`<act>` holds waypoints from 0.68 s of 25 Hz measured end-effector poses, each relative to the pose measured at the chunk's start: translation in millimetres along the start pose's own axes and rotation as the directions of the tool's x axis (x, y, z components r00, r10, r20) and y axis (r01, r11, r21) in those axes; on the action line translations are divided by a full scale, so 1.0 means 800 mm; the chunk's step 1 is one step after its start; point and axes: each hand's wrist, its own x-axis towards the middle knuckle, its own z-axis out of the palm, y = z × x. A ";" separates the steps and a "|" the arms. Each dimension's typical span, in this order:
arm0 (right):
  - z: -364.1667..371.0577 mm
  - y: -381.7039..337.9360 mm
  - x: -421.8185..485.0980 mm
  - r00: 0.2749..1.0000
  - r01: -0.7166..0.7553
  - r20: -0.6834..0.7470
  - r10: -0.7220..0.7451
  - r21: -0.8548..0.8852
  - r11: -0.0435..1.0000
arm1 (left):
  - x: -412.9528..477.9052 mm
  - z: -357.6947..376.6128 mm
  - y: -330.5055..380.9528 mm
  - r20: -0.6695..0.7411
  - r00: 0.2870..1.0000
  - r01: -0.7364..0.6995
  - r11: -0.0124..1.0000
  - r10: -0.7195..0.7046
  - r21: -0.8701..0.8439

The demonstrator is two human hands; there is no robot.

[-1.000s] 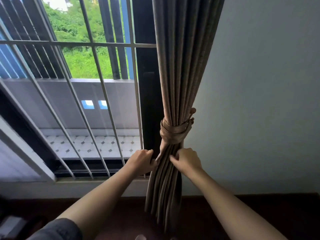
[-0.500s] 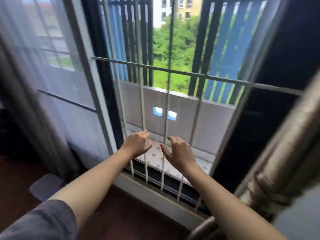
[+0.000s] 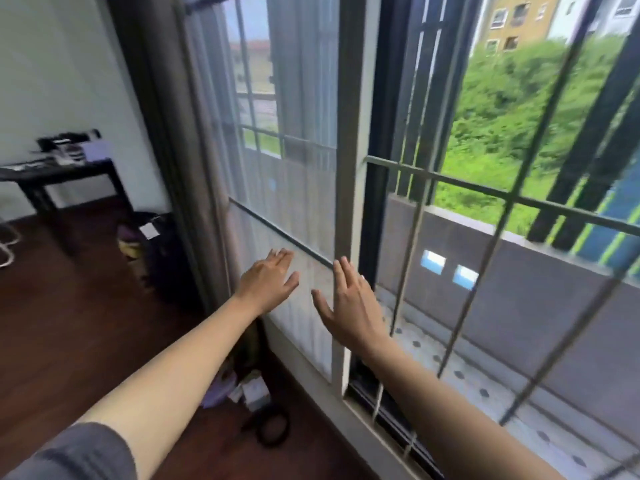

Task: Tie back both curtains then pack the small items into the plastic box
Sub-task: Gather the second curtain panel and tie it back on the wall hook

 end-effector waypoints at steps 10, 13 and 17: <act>0.174 -0.093 0.235 0.952 0.242 0.144 -0.268 0.174 0.954 | 0.107 -0.037 -0.233 -0.124 0.949 0.296 0.955 -0.292 0.016; 0.216 -0.135 0.283 0.940 0.273 0.149 -0.308 0.215 0.938 | 0.118 -0.041 -0.293 -0.152 0.924 0.357 0.934 -0.351 0.008; 0.272 -0.196 0.328 0.903 0.310 0.227 -0.366 0.248 0.918 | 0.125 -0.046 -0.382 -0.195 0.868 0.461 0.887 -0.457 -0.024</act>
